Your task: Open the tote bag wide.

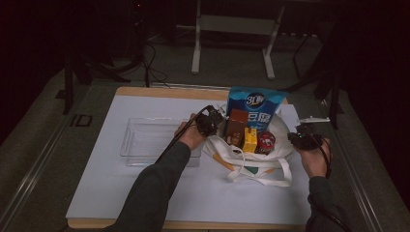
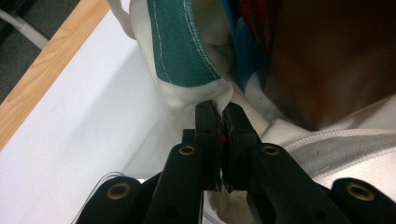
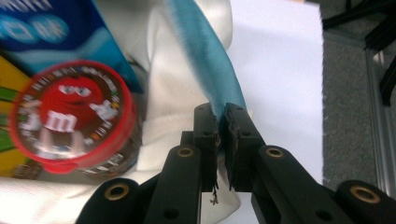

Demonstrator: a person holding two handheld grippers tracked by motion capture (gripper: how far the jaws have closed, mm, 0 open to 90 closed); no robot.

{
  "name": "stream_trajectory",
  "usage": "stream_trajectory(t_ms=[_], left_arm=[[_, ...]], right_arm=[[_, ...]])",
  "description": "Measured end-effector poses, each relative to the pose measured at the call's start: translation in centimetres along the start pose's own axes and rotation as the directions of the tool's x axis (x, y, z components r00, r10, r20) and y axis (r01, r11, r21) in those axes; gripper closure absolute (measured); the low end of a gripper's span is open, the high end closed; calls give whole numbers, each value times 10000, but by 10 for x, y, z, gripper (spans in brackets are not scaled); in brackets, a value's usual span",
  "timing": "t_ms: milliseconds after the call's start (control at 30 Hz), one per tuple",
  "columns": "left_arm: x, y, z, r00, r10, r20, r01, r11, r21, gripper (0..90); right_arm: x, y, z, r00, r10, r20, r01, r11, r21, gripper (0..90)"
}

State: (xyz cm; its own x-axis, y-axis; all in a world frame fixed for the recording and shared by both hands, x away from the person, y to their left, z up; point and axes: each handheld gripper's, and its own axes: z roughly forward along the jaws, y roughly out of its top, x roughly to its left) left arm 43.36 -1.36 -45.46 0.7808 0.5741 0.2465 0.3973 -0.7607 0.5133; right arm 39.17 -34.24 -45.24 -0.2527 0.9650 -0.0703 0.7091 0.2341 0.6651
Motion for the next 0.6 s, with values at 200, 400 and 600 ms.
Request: stream_trajectory(t_ms=[200,400,600], left_arm=[[1,-2,8,9995,196,-261,-180,9981,589,867],[6,-8,16,9993,-124,-350,153,9965,818,870],[8,-11,18,9987,-372,-345,398,9961,790,869]], right_arm=[[-4,-6,10,9998,207,-12,-207,9995,230,846],[-5,-12,18,9993,377,-10,-376,9986,373,846],[-5,-14,21,9984,568,-40,-566,9973,462,846]])
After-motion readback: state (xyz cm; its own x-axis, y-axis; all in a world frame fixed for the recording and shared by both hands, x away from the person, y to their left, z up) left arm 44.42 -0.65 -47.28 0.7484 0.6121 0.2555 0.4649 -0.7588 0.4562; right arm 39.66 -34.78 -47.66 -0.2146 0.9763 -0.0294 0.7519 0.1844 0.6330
